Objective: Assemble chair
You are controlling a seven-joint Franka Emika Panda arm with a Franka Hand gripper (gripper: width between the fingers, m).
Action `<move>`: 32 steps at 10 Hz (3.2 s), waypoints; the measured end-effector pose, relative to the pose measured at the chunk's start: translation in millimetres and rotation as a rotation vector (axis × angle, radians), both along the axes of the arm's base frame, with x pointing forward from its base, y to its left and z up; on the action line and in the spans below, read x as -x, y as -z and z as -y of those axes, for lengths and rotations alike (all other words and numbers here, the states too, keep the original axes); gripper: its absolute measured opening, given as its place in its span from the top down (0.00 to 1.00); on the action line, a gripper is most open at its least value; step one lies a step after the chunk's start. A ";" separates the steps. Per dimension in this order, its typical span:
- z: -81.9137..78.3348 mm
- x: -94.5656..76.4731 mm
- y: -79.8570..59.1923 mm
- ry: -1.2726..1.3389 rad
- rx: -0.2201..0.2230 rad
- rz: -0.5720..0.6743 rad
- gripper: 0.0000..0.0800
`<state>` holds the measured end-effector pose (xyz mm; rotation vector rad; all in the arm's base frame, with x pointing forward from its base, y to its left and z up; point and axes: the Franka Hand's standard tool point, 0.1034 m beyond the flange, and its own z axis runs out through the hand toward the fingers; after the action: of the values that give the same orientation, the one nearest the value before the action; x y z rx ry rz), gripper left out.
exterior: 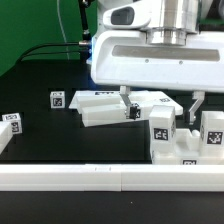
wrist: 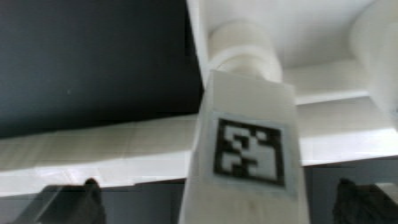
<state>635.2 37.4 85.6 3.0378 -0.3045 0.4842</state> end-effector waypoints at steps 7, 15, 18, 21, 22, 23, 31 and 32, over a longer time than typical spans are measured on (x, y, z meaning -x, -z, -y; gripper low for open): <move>5.1 -4.6 0.2 0.135 -0.097 -0.297 0.19; 0.5 -8.1 1.3 0.761 -0.203 -0.200 0.64; -3.4 -10.5 1.3 1.125 -0.290 -0.068 0.64; -12.5 -7.6 2.2 1.448 -0.425 0.018 0.64; -12.8 -7.4 2.1 1.474 -0.435 0.018 0.64; -12.5 -7.4 2.2 1.444 -0.427 0.015 0.63; -4.2 -9.7 -1.1 0.568 -0.180 -0.089 0.19; -3.9 -10.5 -1.0 0.379 -0.130 -0.112 0.19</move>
Offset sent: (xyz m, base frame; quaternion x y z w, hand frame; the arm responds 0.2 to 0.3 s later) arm 0.0130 0.0014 -0.0032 0.0060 -0.1918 0.0241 0.9811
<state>645.7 41.3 86.6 3.0017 -0.9128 0.2753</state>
